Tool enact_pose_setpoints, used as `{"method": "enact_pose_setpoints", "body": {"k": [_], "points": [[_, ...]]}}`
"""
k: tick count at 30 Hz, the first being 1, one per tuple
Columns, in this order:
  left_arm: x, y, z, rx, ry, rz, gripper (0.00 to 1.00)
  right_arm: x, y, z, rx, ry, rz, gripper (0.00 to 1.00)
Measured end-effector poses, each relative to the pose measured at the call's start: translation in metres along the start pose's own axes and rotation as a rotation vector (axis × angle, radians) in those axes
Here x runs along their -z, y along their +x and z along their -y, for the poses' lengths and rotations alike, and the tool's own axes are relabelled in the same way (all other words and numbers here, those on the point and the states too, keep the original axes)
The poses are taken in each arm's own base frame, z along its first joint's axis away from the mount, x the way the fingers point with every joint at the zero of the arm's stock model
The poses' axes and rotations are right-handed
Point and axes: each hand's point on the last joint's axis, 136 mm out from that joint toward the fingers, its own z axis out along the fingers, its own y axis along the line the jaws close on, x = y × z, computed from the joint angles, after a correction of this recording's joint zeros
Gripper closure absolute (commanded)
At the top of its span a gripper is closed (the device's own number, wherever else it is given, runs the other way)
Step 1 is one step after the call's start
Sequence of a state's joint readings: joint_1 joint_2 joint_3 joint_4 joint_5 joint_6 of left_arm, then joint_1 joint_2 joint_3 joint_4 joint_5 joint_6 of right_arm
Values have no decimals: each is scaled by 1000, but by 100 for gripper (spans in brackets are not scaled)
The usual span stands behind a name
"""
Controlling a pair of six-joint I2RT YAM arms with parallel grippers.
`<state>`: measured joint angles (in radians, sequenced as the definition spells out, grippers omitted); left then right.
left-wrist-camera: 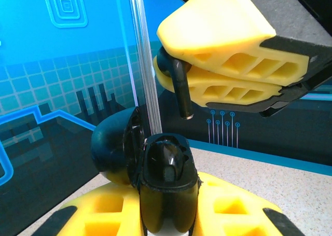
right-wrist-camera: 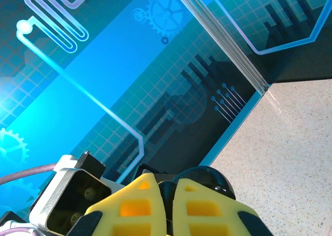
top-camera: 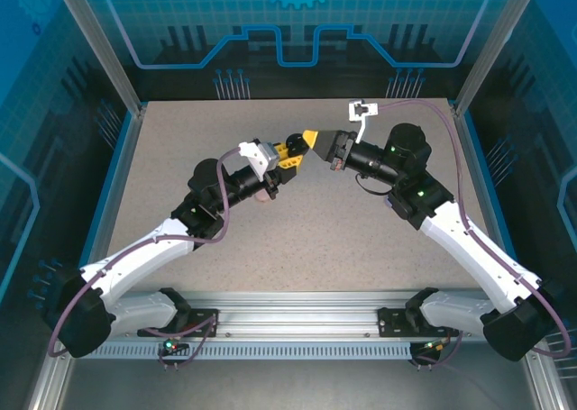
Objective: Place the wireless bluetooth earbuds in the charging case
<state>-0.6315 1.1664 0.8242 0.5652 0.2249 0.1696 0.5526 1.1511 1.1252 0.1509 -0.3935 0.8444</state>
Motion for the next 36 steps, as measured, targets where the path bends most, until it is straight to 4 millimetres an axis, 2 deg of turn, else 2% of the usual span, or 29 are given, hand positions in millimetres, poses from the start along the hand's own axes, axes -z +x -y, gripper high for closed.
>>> {"method": "enact_pose_setpoints", "body": {"k": [8, 14, 36], "points": [[0, 0, 0, 6, 0, 0, 100, -3, 5, -3, -5, -9, -14, 98], [0, 0, 0, 7, 0, -1, 100, -4, 13, 6, -20, 15, -33, 99], [0, 10, 0, 19, -6, -39, 100, -11, 18, 25, -12, 68, -40, 99]]}}
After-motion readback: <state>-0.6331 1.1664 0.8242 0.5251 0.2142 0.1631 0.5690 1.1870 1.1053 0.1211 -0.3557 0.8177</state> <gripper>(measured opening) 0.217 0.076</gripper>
